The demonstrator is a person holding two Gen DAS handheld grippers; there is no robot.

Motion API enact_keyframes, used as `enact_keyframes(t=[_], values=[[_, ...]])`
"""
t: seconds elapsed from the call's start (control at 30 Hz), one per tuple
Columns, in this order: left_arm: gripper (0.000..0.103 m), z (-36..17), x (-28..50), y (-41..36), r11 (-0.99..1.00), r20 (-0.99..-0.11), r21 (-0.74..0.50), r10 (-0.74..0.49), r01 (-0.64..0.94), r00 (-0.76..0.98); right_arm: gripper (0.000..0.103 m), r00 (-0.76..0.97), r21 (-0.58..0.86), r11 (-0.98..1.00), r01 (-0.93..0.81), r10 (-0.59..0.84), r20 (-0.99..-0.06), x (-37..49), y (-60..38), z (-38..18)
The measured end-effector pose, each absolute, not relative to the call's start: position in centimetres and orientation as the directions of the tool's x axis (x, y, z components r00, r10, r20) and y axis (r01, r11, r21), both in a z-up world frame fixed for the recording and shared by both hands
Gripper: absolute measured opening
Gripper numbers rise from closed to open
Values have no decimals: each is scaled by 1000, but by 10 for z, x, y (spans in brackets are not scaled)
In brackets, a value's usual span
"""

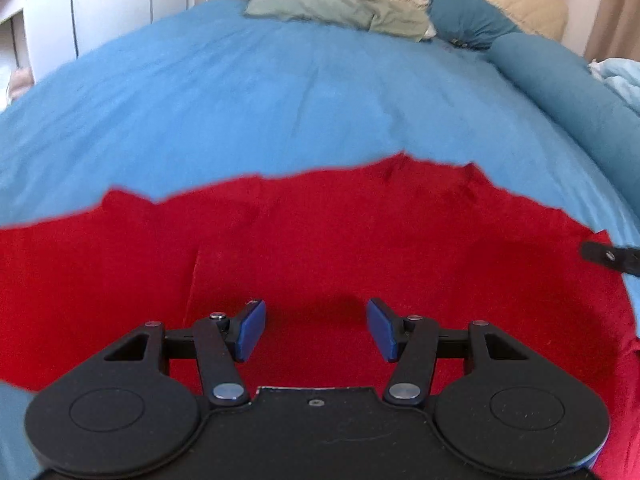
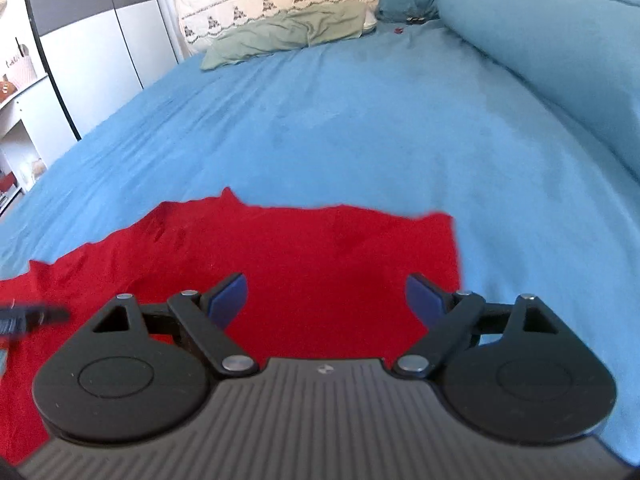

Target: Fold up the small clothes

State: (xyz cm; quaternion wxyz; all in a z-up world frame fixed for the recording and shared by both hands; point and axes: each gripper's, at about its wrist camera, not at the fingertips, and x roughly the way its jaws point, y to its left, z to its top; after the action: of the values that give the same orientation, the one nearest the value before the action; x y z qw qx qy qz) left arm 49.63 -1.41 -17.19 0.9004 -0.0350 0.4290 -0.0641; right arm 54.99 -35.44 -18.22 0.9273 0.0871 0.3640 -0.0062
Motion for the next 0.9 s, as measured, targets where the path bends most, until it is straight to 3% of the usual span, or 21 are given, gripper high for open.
enact_keyframes(t=[0.07, 0.33, 0.6, 0.7, 0.77, 0.9], values=[[62, -175, 493, -13, 989, -760, -115, -148, 93, 632, 100, 697, 97, 988, 124, -17, -717, 568, -364, -202], [66, -170, 490, -9, 982, -747, -153, -187, 109, 638, 101, 714, 95, 983, 159, -48, -699, 575, -366, -208], [68, -102, 462, 5, 981, -698, -159, -193, 113, 690, 101, 762, 33, 996, 89, -47, -646, 539, -342, -133], [78, -70, 443, 24, 976, -669, -187, -209, 110, 713, 103, 761, -27, 998, 61, -64, -646, 519, -317, -95], [98, -55, 431, 42, 976, -658, -197, -202, 93, 725, 103, 747, -40, 998, 50, -64, -662, 510, -298, -82], [101, -35, 411, 90, 977, -657, -214, -155, 14, 738, 103, 736, 3, 1000, 27, -18, -677, 492, -251, -66]])
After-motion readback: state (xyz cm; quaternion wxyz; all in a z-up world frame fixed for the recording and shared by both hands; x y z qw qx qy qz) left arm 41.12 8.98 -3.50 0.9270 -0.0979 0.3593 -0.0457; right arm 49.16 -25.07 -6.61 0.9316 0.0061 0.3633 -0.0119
